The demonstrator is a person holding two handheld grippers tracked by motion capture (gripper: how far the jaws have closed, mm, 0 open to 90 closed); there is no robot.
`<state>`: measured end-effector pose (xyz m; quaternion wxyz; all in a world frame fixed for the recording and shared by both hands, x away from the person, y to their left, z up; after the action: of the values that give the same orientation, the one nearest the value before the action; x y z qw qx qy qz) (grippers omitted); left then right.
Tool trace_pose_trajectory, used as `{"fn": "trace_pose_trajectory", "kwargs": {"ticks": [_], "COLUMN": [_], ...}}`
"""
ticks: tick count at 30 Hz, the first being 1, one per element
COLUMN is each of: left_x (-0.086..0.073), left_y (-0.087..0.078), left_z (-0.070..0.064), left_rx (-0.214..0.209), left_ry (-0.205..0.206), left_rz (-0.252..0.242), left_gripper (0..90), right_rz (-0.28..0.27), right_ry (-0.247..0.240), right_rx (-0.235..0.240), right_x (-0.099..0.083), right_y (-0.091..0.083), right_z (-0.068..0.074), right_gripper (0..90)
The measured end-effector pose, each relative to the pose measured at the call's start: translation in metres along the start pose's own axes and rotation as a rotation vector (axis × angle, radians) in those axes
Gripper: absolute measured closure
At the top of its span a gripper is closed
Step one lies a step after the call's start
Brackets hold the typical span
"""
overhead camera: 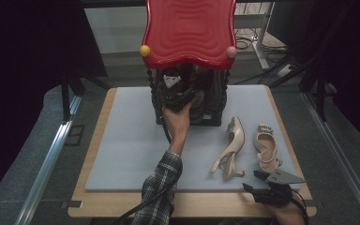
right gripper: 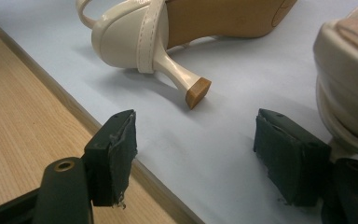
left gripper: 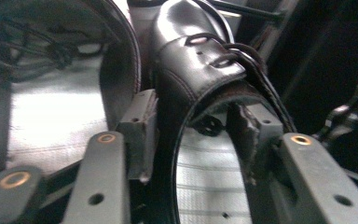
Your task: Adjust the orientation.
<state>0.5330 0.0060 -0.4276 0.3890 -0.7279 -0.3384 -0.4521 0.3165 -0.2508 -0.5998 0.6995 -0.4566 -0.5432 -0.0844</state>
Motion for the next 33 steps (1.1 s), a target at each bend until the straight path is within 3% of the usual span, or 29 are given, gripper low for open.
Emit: {"fn": "trace_pose_trajectory", "kwargs": {"ticks": [3,5,10,13,23,24,25,28,29,30,33], "left_x": [0.000,0.000,0.000,0.000,-0.013,-0.017,-0.021,-0.041,-0.041,-0.053,-0.066], "left_y": [-0.005,-0.012,-0.028,-0.036,-0.074,-0.077,-0.080,-0.088,-0.088,-0.087,-0.084], "left_z": [-0.001,-0.005,-0.014,-0.016,-0.013,-0.013,-0.013,-0.011,-0.011,-0.009,-0.008], "left_rx": [-0.012,-0.029,-0.070,-0.086,-0.195,-0.209,-0.219,-0.246,-0.246,-0.261,-0.267], "left_ry": [0.007,0.051,0.117,0.135,0.160,0.169,0.181,0.200,0.200,0.200,0.200], "left_rz": [0.002,0.005,-0.007,-0.009,-0.010,-0.004,0.002,0.031,0.031,0.051,0.082], "left_gripper": [47.4,42.2,42.2,43.6,66.1,66.1,73.3,83.6,86.8,89.1,89.5], "right_rz": [0.000,0.000,0.000,0.000,-0.001,-0.001,-0.001,-0.001,-0.001,-0.001,-0.001], "right_ry": [0.001,0.000,-0.004,-0.004,-0.005,-0.005,-0.006,-0.007,-0.007,-0.008,-0.007], "right_rx": [0.001,0.000,-0.002,-0.002,-0.004,-0.004,-0.005,-0.006,-0.006,-0.007,-0.008], "right_x": [0.000,0.000,0.000,0.000,0.000,0.000,0.000,0.000,0.000,0.000,0.000], "right_y": [0.000,0.000,0.000,0.000,0.000,0.000,0.000,0.000,0.000,0.000,0.000], "right_z": [0.000,0.000,0.000,0.000,0.000,0.000,0.000,0.000,0.000,0.000,0.000], "right_gripper": [29.7,29.7,29.7,29.7,29.7,29.7,29.7,29.7,29.7,29.7,29.7]}}
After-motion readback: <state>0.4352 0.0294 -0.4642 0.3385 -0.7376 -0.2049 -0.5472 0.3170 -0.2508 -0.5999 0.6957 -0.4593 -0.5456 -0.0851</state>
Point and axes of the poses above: each handheld gripper's, and its own axes: y roughly forward along the jaws, x roughly out of its top, z roughly to its left, the point moved 10 cm from there along y, roughly forward along the jaws, and after that the axes turned 3 degrees about -x, right-handed, at the moved point
